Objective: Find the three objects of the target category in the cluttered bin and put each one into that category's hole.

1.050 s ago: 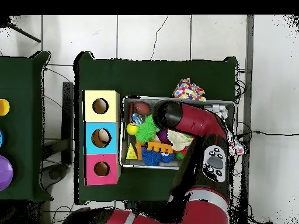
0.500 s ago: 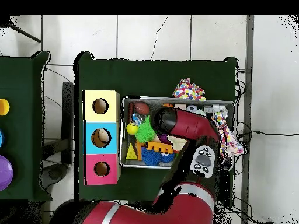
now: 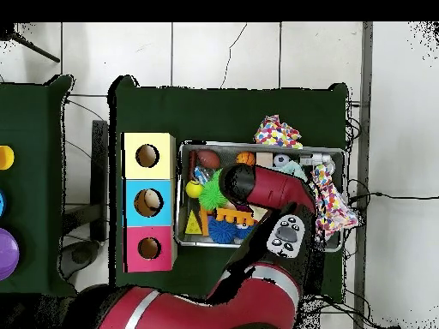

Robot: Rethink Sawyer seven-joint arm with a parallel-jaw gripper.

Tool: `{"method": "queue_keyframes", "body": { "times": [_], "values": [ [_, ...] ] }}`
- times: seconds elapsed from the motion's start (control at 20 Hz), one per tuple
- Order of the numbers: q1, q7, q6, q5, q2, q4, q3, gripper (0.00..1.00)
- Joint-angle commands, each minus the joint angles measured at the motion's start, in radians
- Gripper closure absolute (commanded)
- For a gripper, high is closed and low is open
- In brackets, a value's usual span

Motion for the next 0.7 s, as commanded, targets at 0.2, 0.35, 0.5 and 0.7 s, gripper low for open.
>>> {"method": "queue_keyframes", "body": {
  "times": [0.2, 0.35, 0.5, 0.7],
  "values": [
    [-0.007, 0.274, -0.086, 0.087, 0.164, 0.075, 0.046, 0.0],
    [-0.016, 0.254, -0.108, 0.098, 0.191, 0.064, 0.059, 0.0],
    [-0.034, 0.229, -0.138, 0.112, 0.215, 0.057, 0.084, 0.0],
    [-0.071, 0.192, -0.195, 0.124, 0.236, 0.059, 0.13, 0.0]
  ]
}}
